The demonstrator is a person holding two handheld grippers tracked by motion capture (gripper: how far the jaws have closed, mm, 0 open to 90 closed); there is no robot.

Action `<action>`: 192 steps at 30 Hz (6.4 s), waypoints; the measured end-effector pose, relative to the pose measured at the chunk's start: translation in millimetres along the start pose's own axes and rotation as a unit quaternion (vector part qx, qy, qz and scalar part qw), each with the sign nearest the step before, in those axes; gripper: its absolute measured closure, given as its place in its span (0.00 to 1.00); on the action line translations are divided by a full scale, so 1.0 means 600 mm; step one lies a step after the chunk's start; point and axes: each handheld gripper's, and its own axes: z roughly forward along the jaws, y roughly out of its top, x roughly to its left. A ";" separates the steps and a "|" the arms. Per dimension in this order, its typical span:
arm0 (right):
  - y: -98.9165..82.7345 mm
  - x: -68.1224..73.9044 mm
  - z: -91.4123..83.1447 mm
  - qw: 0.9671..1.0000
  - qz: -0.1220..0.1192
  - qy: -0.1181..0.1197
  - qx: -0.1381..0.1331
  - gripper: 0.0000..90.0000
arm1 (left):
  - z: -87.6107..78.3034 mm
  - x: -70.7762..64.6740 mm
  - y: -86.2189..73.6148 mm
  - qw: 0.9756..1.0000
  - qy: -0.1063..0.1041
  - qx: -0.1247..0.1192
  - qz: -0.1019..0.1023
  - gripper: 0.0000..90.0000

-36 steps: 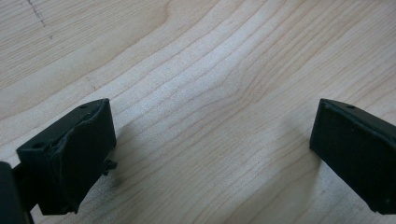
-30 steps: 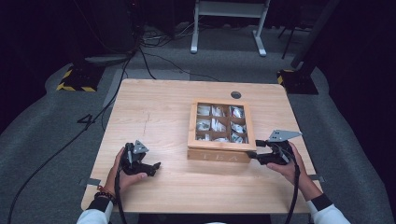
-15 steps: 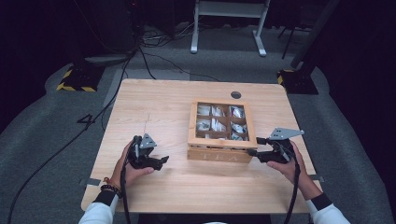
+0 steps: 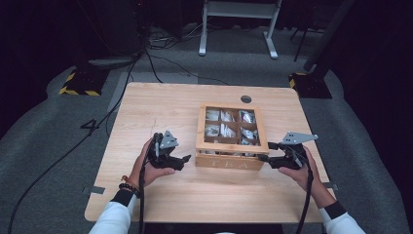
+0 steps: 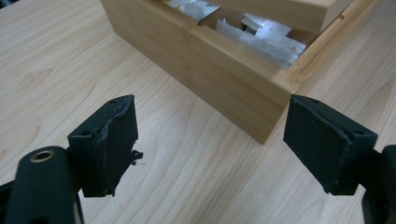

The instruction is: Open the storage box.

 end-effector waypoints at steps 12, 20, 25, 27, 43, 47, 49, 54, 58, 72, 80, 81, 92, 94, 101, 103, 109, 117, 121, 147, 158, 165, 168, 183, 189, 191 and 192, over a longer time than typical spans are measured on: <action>0.001 -0.001 -0.001 1.000 0.005 0.002 -0.005 0.42 | 0.019 -0.019 0.040 0.999 0.005 -0.022 0.024 0.25; 0.001 -0.002 -0.001 1.000 0.006 0.003 -0.005 0.42 | 0.033 -0.021 0.048 0.999 0.006 -0.026 0.034 0.27; 0.002 -0.003 -0.003 1.000 0.007 0.005 -0.008 0.42 | 0.035 -0.025 0.051 0.998 0.005 -0.038 0.046 0.26; 0.002 -0.003 -0.002 1.000 0.006 0.005 -0.007 0.42 | 0.036 -0.030 0.054 0.997 0.013 -0.040 0.060 0.26; -0.001 -0.003 -0.005 1.000 -0.003 0.003 -0.009 0.39 | 0.032 -0.031 0.065 0.996 0.008 -0.044 0.081 0.27; -0.007 -0.005 -0.007 1.000 -0.003 0.002 -0.003 0.38 | 0.030 -0.031 0.073 0.995 0.009 -0.051 0.083 0.28; -0.011 -0.007 -0.010 1.000 -0.004 -0.001 0.000 0.38 | 0.029 -0.031 0.077 0.995 0.012 -0.055 0.083 0.28; -0.022 -0.012 -0.018 1.000 0.001 -0.005 0.006 0.37 | 0.023 -0.029 0.086 0.995 0.012 -0.060 0.083 0.29; -0.039 -0.017 -0.026 1.000 0.007 -0.010 0.017 0.36 | 0.016 -0.025 0.096 0.994 0.014 -0.078 0.080 0.30; -0.088 -0.032 -0.034 0.998 0.006 -0.033 0.052 0.34 | 0.011 -0.019 0.120 0.992 0.019 -0.100 0.079 0.36; -0.121 -0.039 -0.030 0.997 0.007 -0.038 0.072 0.34 | 0.004 -0.015 0.137 0.990 0.026 -0.108 0.084 0.40; -0.124 -0.040 -0.030 0.997 0.009 -0.039 0.072 0.34 | 0.003 -0.014 0.140 0.990 0.023 -0.111 0.083 0.41; -0.140 -0.044 -0.019 0.996 0.004 -0.039 0.081 0.34 | 0.000 -0.005 0.158 0.990 0.016 -0.107 0.088 0.44; -0.140 -0.044 -0.018 0.996 0.003 -0.039 0.083 0.34 | 0.000 -0.005 0.159 0.990 0.016 -0.107 0.090 0.44; -0.143 -0.042 -0.014 0.995 0.001 -0.037 0.089 0.34 | 0.002 -0.004 0.165 0.989 0.019 -0.112 0.097 0.48; -0.143 -0.042 -0.013 0.995 0.001 -0.039 0.091 0.34 | 0.001 -0.003 0.168 0.989 0.018 -0.115 0.096 0.49; -0.145 -0.041 -0.010 0.995 -0.001 -0.038 0.092 0.34 | 0.000 0.001 0.174 0.988 0.021 -0.122 0.091 0.50; -0.147 -0.041 -0.008 0.996 0.002 -0.036 0.083 0.32 | -0.002 0.012 0.188 0.988 0.019 -0.131 0.082 0.51; -0.151 -0.042 -0.005 0.997 -0.001 -0.041 0.070 0.28 | -0.002 0.016 0.195 0.988 0.022 -0.134 0.079 0.52; -0.156 -0.045 -0.001 0.998 -0.003 -0.038 0.053 0.23 | 0.005 0.054 0.242 0.988 0.026 -0.145 0.050 0.58; -0.155 -0.045 0.001 0.998 -0.005 -0.036 0.056 0.21 | 0.007 0.067 0.260 0.988 0.025 -0.145 0.038 0.58; -0.155 -0.044 0.003 0.998 -0.005 -0.035 0.057 0.19 | 0.012 0.077 0.274 0.988 0.033 -0.145 0.035 0.58; -0.155 -0.044 0.003 0.998 -0.006 -0.035 0.057 0.18 | 0.014 0.079 0.278 0.988 0.035 -0.145 0.033 0.58; -0.155 -0.043 0.003 0.998 -0.005 -0.035 0.057 0.18 | 0.025 0.096 0.303 0.989 0.052 -0.137 0.029 0.58; -0.155 -0.043 0.003 0.998 -0.005 -0.035 0.057 0.18 | 0.030 0.102 0.314 0.989 0.061 -0.131 0.026 0.58; -0.155 -0.043 0.003 0.998 -0.005 -0.035 0.057 0.18 | 0.032 0.103 0.316 0.989 0.065 -0.131 0.028 0.58; -0.155 -0.043 0.003 0.998 -0.005 -0.035 0.057 0.18 | 0.032 0.103 0.316 0.989 0.065 -0.131 0.028 0.58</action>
